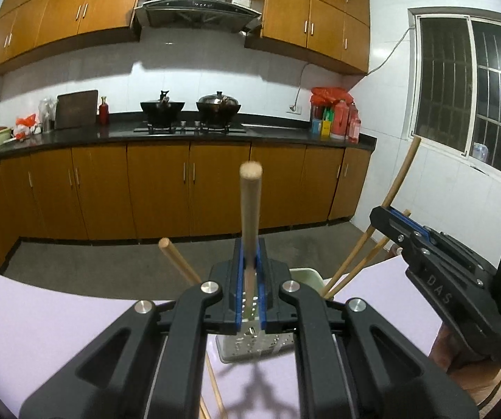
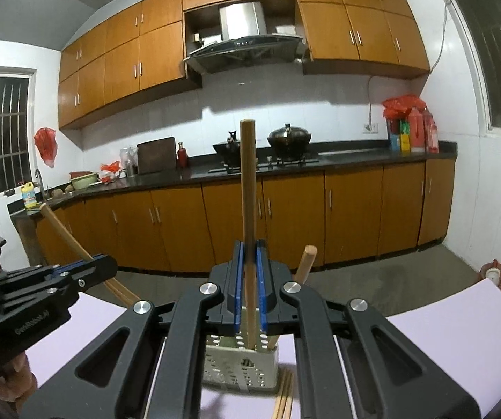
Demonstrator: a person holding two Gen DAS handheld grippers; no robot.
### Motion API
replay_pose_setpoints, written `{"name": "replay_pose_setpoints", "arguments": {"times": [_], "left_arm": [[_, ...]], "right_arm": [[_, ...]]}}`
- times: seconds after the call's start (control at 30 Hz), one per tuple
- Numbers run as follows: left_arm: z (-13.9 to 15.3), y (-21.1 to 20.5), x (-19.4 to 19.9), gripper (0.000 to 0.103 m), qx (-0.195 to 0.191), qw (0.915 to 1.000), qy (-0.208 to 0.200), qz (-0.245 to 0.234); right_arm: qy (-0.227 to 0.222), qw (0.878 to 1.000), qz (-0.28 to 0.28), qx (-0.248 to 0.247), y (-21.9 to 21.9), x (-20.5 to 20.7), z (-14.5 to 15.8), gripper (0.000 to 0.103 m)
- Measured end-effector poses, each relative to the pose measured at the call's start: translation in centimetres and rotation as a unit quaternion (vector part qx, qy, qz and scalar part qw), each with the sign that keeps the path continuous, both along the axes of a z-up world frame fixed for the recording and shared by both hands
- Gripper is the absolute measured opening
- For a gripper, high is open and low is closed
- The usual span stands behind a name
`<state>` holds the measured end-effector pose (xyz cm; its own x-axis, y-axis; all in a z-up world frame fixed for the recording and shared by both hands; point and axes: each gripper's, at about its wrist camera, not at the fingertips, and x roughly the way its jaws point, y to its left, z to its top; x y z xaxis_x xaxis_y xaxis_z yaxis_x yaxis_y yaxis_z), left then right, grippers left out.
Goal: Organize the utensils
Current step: 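Open both grippers to drop the chopsticks into the green holder, then lower the left gripper onto a chopstick while the right gripper grasps another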
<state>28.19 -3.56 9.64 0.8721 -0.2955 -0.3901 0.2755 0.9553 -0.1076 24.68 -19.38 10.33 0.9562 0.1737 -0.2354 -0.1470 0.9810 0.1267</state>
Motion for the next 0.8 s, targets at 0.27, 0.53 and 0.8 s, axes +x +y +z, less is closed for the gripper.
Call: {"name": "replay_pose_setpoints", "arguments": {"times": [0.27,0.53,0.8], "left_arm": [[1.1,0.6,-1.3,0.019,-0.007,0.9997,-0.021,0.006],[2.5,4.0,-6.9,0.028,-0.029,0.9977,-0.054,0.030],[-6.4,7.9,-9.3,0.032,0.003,0.9942,0.056,0.091]], "right_arm": [[-0.023,1.000,-0.002,0.000,-0.4,-2.1,1.9,0.030],[-0.041,0.999,-0.031,0.010,-3.5,-7.5,3.2,0.030],[0.167,0.985,-0.037,0.010,-6.0,-6.6,-8.6,0.027]]}}
